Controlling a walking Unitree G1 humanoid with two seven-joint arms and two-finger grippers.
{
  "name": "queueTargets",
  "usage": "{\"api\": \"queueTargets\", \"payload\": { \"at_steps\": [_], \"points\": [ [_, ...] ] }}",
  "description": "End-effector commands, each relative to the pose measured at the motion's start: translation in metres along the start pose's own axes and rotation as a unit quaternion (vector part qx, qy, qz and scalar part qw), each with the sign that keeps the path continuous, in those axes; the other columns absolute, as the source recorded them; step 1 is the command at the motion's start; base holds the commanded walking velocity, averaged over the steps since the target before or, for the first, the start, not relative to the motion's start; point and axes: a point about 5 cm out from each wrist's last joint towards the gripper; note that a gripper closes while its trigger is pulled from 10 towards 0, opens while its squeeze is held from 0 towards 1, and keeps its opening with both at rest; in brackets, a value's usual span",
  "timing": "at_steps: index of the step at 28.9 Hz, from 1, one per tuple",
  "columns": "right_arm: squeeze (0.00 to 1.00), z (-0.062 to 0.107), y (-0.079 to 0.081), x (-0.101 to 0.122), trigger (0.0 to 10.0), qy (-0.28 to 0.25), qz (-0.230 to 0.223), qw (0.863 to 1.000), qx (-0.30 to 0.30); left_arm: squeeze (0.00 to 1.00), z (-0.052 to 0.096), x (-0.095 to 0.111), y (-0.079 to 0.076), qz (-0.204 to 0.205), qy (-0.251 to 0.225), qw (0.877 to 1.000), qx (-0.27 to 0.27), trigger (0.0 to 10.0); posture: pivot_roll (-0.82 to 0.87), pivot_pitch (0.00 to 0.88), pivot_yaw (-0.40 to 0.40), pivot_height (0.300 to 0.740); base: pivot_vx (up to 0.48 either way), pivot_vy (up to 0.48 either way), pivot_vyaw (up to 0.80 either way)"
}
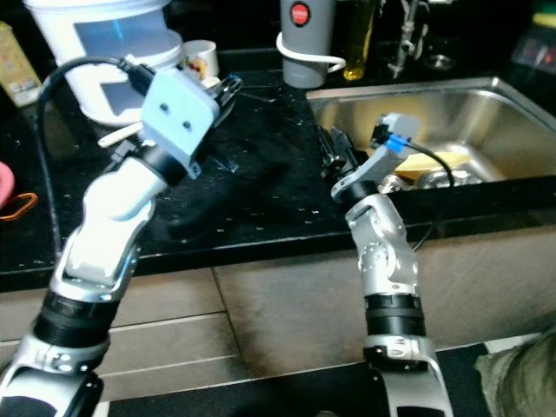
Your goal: Kitchen organization
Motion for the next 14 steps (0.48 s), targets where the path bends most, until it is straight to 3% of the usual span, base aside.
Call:
{"api": "queueTargets", "payload": {
  "at_steps": [1, 14],
  "points": [
    [0.00, 0.0005, -0.0011, 0.0015, 10.0, -0.001, 0.003, 1.000, -0.001, 0.00, -0.0005, 0.0007, 0.0025, -0.002, 0.001, 1.000, 0.003, 10.0, -0.04, 0.029, -0.014, 0.732, 0.000, -0.416, 0.00],
    [0.00, -0.0002, -0.0002, 0.0014, 10.0, 0.002, 0.008, 1.000, 0.005, 0.00, -0.0009, -0.0005, 0.0094, -0.008, 0.002, 1.000, 0.012, 10.0, -0.04, 0.015, -0.019, 0.732, 0.000, -0.417, 0.00]
  ]
}}
Point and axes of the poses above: a point about 5 cm out from each wrist's last joint towards the gripper, its own z axis pointing back from the gripper into the wrist, its own x axis along the axis of the wrist's last joint, y = z × x, and after that the axes turned 10 degrees about z, right-handed
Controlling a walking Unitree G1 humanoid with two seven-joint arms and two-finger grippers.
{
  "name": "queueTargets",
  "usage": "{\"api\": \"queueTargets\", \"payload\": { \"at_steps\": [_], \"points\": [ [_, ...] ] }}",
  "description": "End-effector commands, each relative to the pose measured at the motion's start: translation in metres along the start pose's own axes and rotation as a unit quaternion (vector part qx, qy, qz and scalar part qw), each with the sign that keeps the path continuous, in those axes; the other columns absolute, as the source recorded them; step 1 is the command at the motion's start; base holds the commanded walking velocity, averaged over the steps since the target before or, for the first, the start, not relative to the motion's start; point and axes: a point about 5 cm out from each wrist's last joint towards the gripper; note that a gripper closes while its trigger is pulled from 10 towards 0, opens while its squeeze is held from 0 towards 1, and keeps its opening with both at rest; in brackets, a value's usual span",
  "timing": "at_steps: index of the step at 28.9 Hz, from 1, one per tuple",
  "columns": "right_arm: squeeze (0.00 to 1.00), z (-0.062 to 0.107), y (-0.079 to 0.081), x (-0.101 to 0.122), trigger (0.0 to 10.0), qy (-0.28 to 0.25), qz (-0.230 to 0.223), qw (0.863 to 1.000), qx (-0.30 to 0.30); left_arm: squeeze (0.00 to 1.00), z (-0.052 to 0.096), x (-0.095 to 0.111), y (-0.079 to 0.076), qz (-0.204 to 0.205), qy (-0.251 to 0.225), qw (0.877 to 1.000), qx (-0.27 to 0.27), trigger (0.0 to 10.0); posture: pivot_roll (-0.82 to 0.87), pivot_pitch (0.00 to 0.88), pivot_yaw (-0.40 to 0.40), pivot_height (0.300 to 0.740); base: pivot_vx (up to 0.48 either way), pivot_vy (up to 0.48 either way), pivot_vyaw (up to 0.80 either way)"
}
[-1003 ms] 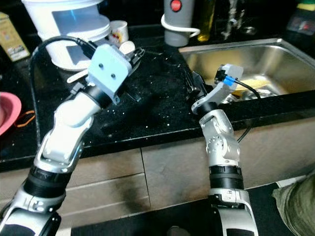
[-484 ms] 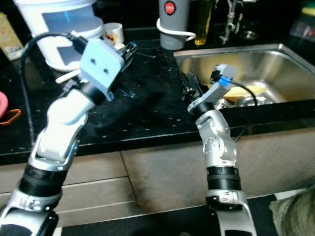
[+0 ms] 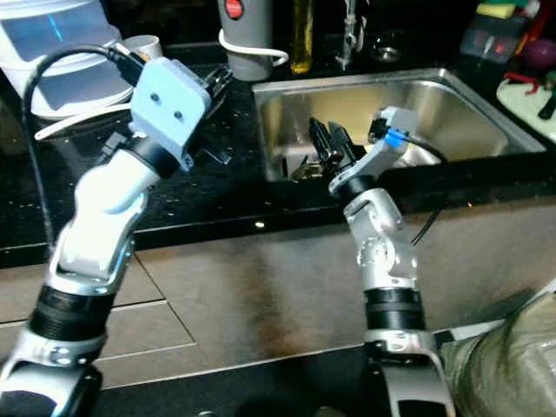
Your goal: Kitchen organization
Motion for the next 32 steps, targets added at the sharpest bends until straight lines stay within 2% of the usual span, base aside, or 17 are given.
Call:
{"api": "queueTargets", "payload": {
  "at_steps": [1, 8, 26, 32],
  "points": [
    [0.00, 0.000, 0.003, -0.002, 10.0, 0.005, 0.000, 1.000, 0.005, 0.00, -0.001, 0.000, 0.003, -0.003, -0.001, 1.000, 0.004, 10.0, -0.04, 0.015, -0.019, 0.732, 0.000, -0.416, 0.00],
    [0.00, 0.000, 0.003, -0.002, 10.0, 0.005, 0.002, 1.000, 0.005, 0.00, -0.002, 0.001, 0.003, -0.005, -0.004, 1.000, 0.004, 10.0, -0.05, 0.016, -0.017, 0.732, 0.000, -0.380, 0.00],
    [0.00, 0.001, 0.003, -0.002, 10.0, 0.006, 0.002, 1.000, 0.004, 0.00, -0.003, -0.001, 0.005, -0.005, -0.004, 1.000, 0.012, 10.0, -0.05, 0.022, -0.015, 0.732, 0.000, 0.000, 0.00],
    [0.00, 0.001, 0.002, -0.002, 10.0, 0.007, 0.002, 1.000, 0.003, 0.00, -0.004, -0.010, 0.016, 0.005, 0.008, 1.000, 0.027, 10.0, -0.05, 0.024, -0.017, 0.732, 0.000, 0.000, 0.00]
  ]
}}
Point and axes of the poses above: a point about 5 cm out from each wrist's last joint towards the gripper, its own z axis pointing back from the gripper into the wrist, its own x axis along the axis of the wrist's last joint, y = z × x, and after that the axes turned 10 degrees about z, right-handed
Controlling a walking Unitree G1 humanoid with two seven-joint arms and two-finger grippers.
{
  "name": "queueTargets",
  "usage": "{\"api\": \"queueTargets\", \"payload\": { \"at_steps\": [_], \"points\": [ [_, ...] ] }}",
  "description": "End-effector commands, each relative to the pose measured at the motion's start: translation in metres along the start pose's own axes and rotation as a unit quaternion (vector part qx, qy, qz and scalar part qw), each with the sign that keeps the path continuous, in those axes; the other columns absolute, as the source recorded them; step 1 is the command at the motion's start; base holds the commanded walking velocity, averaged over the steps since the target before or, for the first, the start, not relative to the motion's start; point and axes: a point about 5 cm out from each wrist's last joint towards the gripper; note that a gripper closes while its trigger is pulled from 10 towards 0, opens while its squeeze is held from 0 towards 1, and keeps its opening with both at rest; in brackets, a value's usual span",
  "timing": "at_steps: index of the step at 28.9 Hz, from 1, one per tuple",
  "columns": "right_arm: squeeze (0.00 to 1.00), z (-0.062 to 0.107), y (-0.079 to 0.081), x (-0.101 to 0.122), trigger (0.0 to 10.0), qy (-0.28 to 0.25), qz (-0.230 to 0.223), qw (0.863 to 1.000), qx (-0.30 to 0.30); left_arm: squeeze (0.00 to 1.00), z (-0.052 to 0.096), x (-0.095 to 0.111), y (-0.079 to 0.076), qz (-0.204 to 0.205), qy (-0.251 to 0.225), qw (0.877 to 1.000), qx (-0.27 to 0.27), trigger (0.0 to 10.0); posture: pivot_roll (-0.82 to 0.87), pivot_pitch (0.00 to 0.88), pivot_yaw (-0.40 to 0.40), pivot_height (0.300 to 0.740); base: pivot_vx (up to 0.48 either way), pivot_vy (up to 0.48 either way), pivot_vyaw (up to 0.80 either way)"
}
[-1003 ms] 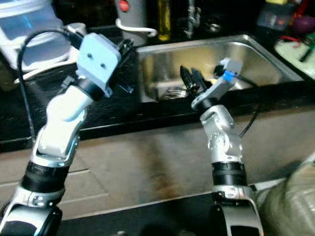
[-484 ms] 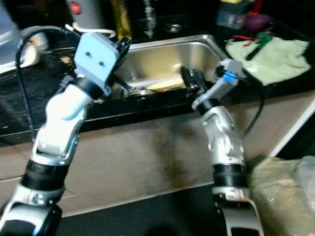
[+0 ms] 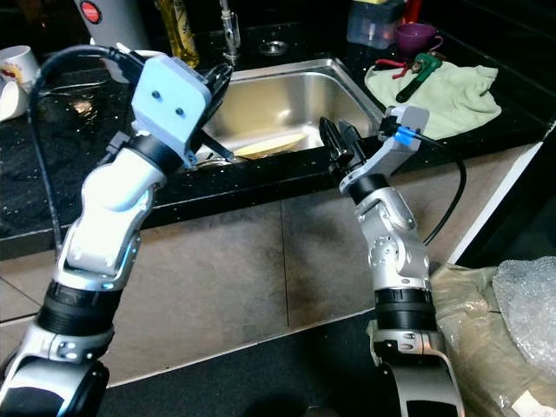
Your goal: Kitchen organization
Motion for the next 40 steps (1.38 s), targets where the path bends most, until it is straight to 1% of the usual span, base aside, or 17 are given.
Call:
{"api": "queueTargets", "payload": {
  "at_steps": [1, 2, 3, 6, 9, 11, 14, 18, 20, 22, 23, 24, 29, 31, 35, 36, 40],
  "points": [
    [0.00, 0.000, 0.002, -0.001, 10.0, 0.005, 0.000, 1.000, 0.003, 0.00, -0.003, -0.004, 0.019, 0.008, -0.001, 1.000, 0.028, 10.0, -0.05, 0.029, -0.018, 0.732, 0.000, 0.000, 0.00],
    [0.00, 0.000, 0.002, 0.000, 10.0, 0.005, 0.001, 1.000, 0.002, 0.00, -0.004, -0.010, 0.031, 0.020, 0.004, 0.999, 0.047, 10.0, -0.05, 0.030, -0.018, 0.732, 0.000, 0.000, 0.00],
    [0.00, 0.000, 0.002, 0.000, 10.0, 0.005, 0.001, 1.000, 0.002, 0.00, -0.004, -0.010, 0.031, 0.020, 0.004, 0.999, 0.047, 10.0, -0.05, 0.030, -0.018, 0.732, 0.000, 0.000, 0.00],
    [0.00, 0.003, 0.001, 0.003, 10.0, 0.004, 0.004, 1.000, 0.002, 0.00, -0.006, -0.028, 0.065, 0.049, 0.022, 0.994, 0.091, 10.0, -0.08, 0.049, -0.017, 0.732, 0.000, 0.000, 0.00],
    [0.00, 0.004, 0.001, 0.003, 10.0, 0.005, 0.007, 1.000, 0.002, 0.00, -0.007, -0.033, 0.073, 0.056, 0.029, 0.993, 0.097, 10.0, -0.09, 0.056, -0.018, 0.732, 0.000, 0.000, 0.00],
    [0.00, 0.009, -0.002, 0.006, 10.0, 0.008, 0.013, 1.000, -0.001, 0.00, -0.011, -0.043, 0.085, 0.066, 0.047, 0.991, 0.106, 10.0, -0.11, 0.071, -0.015, 0.732, 0.000, 0.000, 0.00],
    [0.00, 0.011, -0.003, 0.007, 10.0, 0.009, 0.015, 1.000, -0.002, 0.00, -0.013, -0.048, 0.090, 0.074, 0.056, 0.989, 0.112, 10.0, -0.11, 0.073, -0.016, 0.732, 0.000, 0.000, 0.00],
    [0.00, 0.014, -0.006, 0.010, 10.0, 0.011, 0.022, 1.000, -0.005, 0.00, -0.014, -0.063, 0.091, 0.109, 0.082, 0.983, 0.119, 10.0, -0.14, 0.092, -0.020, 0.732, 0.000, 0.000, 0.00],
    [0.00, 0.017, -0.007, 0.013, 10.0, 0.015, 0.026, 1.000, -0.003, 0.00, -0.014, -0.083, 0.083, 0.163, 0.114, 0.973, 0.115, 10.0, -0.17, 0.104, -0.041, 0.732, 0.000, 0.000, 0.00],
    [0.00, 0.017, -0.006, 0.014, 10.0, 0.018, 0.028, 0.999, -0.001, 0.00, -0.013, -0.092, 0.077, 0.194, 0.124, 0.967, 0.109, 10.0, -0.17, 0.104, -0.041, 0.732, 0.000, 0.000, 0.00],
    [0.00, 0.017, -0.005, 0.014, 10.0, 0.018, 0.029, 0.999, 0.001, 0.59, -0.012, -0.093, 0.076, 0.194, 0.127, 0.967, 0.107, 10.0, -0.18, 0.097, -0.044, 0.732, 0.000, 0.000, 0.00],
    [0.00, 0.017, -0.004, 0.014, 10.0, 0.018, 0.028, 0.999, 0.002, 1.00, -0.011, -0.095, 0.075, 0.195, 0.127, 0.967, 0.106, 10.0, -0.18, 0.093, -0.042, 0.732, 0.000, 0.000, 0.00],
    [0.00, 0.015, -0.001, 0.014, 10.0, 0.018, 0.024, 1.000, 0.007, 1.00, -0.012, -0.092, 0.079, 0.187, 0.113, 0.970, 0.102, 10.0, -0.18, 0.083, -0.039, 0.732, 0.000, 0.000, 0.00],
    [0.00, 0.014, 0.000, 0.011, 10.0, 0.018, 0.020, 1.000, 0.007, 1.00, -0.017, -0.081, 0.080, 0.162, 0.089, 0.979, 0.086, 10.0, -0.17, 0.072, -0.028, 0.732, 0.000, 0.000, 0.00],
    [0.00, 0.015, 0.002, 0.010, 10.0, 0.016, 0.016, 1.000, 0.007, 1.00, -0.021, -0.072, 0.079, 0.152, 0.064, 0.984, 0.073, 10.0, -0.16, 0.065, -0.018, 0.732, 0.000, 0.000, 0.00],
    [0.00, 0.015, 0.002, 0.009, 10.0, 0.016, 0.013, 1.000, 0.007, 0.00, -0.023, -0.067, 0.078, 0.146, 0.051, 0.986, 0.067, 10.0, -0.16, 0.061, -0.014, 0.732, 0.000, 0.000, 0.00],
    [0.00, 0.016, 0.002, 0.004, 10.0, 0.015, 0.004, 1.000, 0.004, 0.00, -0.025, -0.049, 0.071, 0.126, 0.007, 0.991, 0.042, 10.0, -0.14, 0.052, -0.004, 0.732, 0.000, 0.000, 0.00]
  ]
}}
Point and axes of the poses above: a point about 5 cm out from each wrist's last joint towards the gripper, its own z axis pointing back from the gripper into the wrist, its own x axis along the axis of the wrist's last joint, y = z × x, and after that the axes turned 10 degrees about z, right-handed
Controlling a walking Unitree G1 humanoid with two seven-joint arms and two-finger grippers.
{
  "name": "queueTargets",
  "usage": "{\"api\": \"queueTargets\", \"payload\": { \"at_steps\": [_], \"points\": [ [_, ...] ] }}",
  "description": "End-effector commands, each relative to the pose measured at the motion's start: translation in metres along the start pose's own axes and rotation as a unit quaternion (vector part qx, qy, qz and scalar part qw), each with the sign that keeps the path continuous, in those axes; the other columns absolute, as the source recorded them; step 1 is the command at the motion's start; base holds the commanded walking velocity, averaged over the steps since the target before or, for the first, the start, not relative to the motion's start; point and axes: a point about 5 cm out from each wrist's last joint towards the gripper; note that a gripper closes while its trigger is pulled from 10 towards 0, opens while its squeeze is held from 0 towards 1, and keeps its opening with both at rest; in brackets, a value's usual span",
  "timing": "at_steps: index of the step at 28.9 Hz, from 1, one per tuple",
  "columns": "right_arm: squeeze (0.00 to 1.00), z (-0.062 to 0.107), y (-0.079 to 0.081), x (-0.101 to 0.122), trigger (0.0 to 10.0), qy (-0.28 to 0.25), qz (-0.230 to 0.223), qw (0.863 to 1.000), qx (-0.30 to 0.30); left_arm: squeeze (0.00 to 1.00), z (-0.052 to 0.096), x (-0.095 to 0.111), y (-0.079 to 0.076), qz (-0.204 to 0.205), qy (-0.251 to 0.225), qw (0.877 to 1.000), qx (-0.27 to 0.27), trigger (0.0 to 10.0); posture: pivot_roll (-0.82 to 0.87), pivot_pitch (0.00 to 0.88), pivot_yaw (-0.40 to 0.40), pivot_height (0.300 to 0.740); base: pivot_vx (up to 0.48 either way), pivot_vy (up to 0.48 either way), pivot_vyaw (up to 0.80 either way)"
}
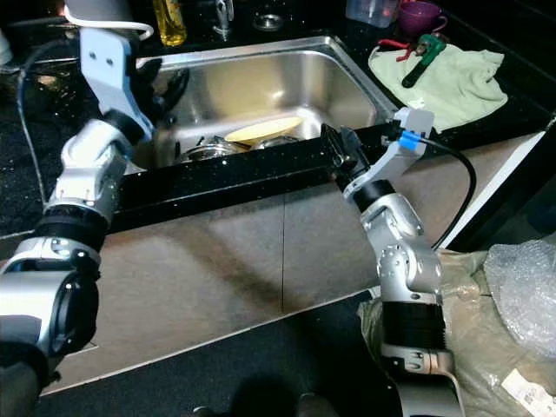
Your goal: Kitchen organization
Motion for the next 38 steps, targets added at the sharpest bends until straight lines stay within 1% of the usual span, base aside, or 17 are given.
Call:
{"api": "queueTargets", "payload": {
  "at_steps": [1, 5, 7, 10, 11, 13, 15, 16, 17, 19, 21, 22, 26, 33, 35, 37, 38],
  "points": [
    [0.00, 0.002, 0.001, -0.006, 10.0, 0.001, -0.010, 1.000, -0.001, 0.00, 0.002, 0.003, -0.006, -0.005, -0.009, 1.000, -0.016, 10.0, -0.14, 0.050, -0.001, 0.732, 0.000, 0.000, 0.00],
    [0.00, 0.000, 0.002, -0.006, 10.0, -0.002, -0.015, 1.000, 0.003, 0.00, 0.007, 0.010, -0.015, -0.009, -0.028, 0.999, -0.027, 10.0, -0.13, 0.041, 0.008, 0.732, 0.000, 0.000, 0.00],
    [0.00, -0.001, 0.004, -0.008, 10.0, -0.005, -0.020, 1.000, 0.008, 0.00, 0.016, 0.012, -0.032, -0.014, -0.037, 0.999, -0.034, 10.0, -0.11, 0.031, 0.006, 0.732, 0.000, 0.000, 0.00],
    [0.00, -0.002, 0.005, -0.009, 10.0, -0.006, -0.023, 1.000, 0.010, 0.00, 0.021, 0.010, -0.039, -0.016, -0.035, 0.999, -0.035, 10.0, -0.11, 0.029, 0.010, 0.732, 0.000, 0.000, 0.00],
    [0.00, -0.003, 0.006, -0.009, 10.0, -0.006, -0.024, 1.000, 0.013, 0.00, 0.026, 0.008, -0.047, -0.011, -0.032, 0.999, -0.035, 10.0, -0.11, 0.031, 0.012, 0.732, 0.000, 0.000, 0.00],
    [0.00, -0.003, 0.006, -0.009, 10.0, -0.006, -0.024, 1.000, 0.013, 0.00, 0.026, 0.008, -0.047, -0.011, -0.032, 0.999, -0.035, 10.0, -0.11, 0.031, 0.012, 0.732, 0.000, 0.000, 0.00],
    [0.00, -0.002, 0.010, -0.013, 10.0, -0.006, -0.030, 0.999, 0.024, 0.00, 0.039, 0.000, -0.068, 0.014, -0.014, 0.999, -0.047, 10.0, -0.10, 0.028, 0.015, 0.732, 0.000, 0.000, 0.00],
    [0.00, -0.002, 0.010, -0.013, 10.0, -0.006, -0.030, 0.999, 0.024, 0.00, 0.039, 0.000, -0.068, 0.014, -0.014, 0.999, -0.047, 10.0, -0.10, 0.028, 0.015, 0.732, 0.000, 0.000, 0.00],
    [0.00, -0.001, 0.011, -0.015, 10.0, -0.006, -0.034, 0.999, 0.031, 0.00, 0.045, -0.003, -0.077, 0.026, -0.006, 0.998, -0.055, 10.0, -0.10, 0.028, 0.015, 0.732, 0.000, 0.000, 0.00],
    [0.00, -0.001, 0.011, -0.015, 10.0, -0.006, -0.034, 0.999, 0.031, 0.00, 0.045, -0.003, -0.077, 0.026, -0.006, 0.998, -0.055, 10.0, -0.10, 0.028, 0.015, 0.732, 0.000, 0.000, 0.00],
    [0.00, 0.003, 0.014, -0.018, 10.0, -0.013, -0.048, 0.997, 0.059, 0.00, 0.056, -0.012, -0.094, 0.040, 0.016, 0.996, -0.080, 10.0, -0.09, 0.027, 0.020, 0.732, 0.000, 0.000, 0.00],
    [0.00, 0.003, 0.014, -0.018, 10.0, -0.013, -0.048, 0.997, 0.059, 0.00, 0.056, -0.012, -0.094, 0.040, 0.016, 0.996, -0.080, 10.0, -0.09, 0.027, 0.020, 0.732, 0.000, 0.000, 0.00],
    [0.00, 0.012, 0.015, -0.025, 10.0, -0.012, -0.064, 0.994, 0.092, 0.00, 0.073, -0.026, -0.112, 0.039, 0.053, 0.993, -0.099, 10.0, -0.09, 0.028, 0.018, 0.732, 0.000, 0.000, 0.00],
    [0.00, 0.023, 0.015, -0.039, 10.0, 0.001, -0.086, 0.990, 0.115, 0.00, 0.087, -0.035, -0.120, 0.048, 0.083, 0.991, -0.091, 10.0, -0.09, 0.027, 0.015, 0.732, 0.000, 0.000, 0.00],
    [0.00, 0.029, 0.018, -0.045, 10.0, 0.004, -0.115, 0.984, 0.136, 0.00, 0.093, -0.035, -0.125, 0.063, 0.091, 0.989, -0.101, 10.0, -0.09, 0.029, 0.012, 0.732, 0.000, 0.000, 0.00],
    [0.00, 0.029, 0.018, -0.045, 10.0, 0.004, -0.115, 0.984, 0.136, 0.00, 0.093, -0.035, -0.125, 0.063, 0.091, 0.989, -0.101, 10.0, -0.09, 0.029, 0.012, 0.732, 0.000, 0.000, 0.00],
    [0.00, 0.033, 0.021, -0.046, 10.0, 0.002, -0.139, 0.978, 0.156, 0.00, 0.096, -0.034, -0.131, 0.074, 0.097, 0.985, -0.121, 10.0, -0.08, 0.030, 0.012, 0.732, 0.000, 0.000, 0.00]
  ]
}}
Point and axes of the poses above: a point about 5 cm out from each wrist's last joint towards the gripper, its own z axis pointing back from the gripper into the wrist, its own x axis along the axis of the wrist's last joint, y = z × x, and after that the axes turned 10 degrees about z, right-handed
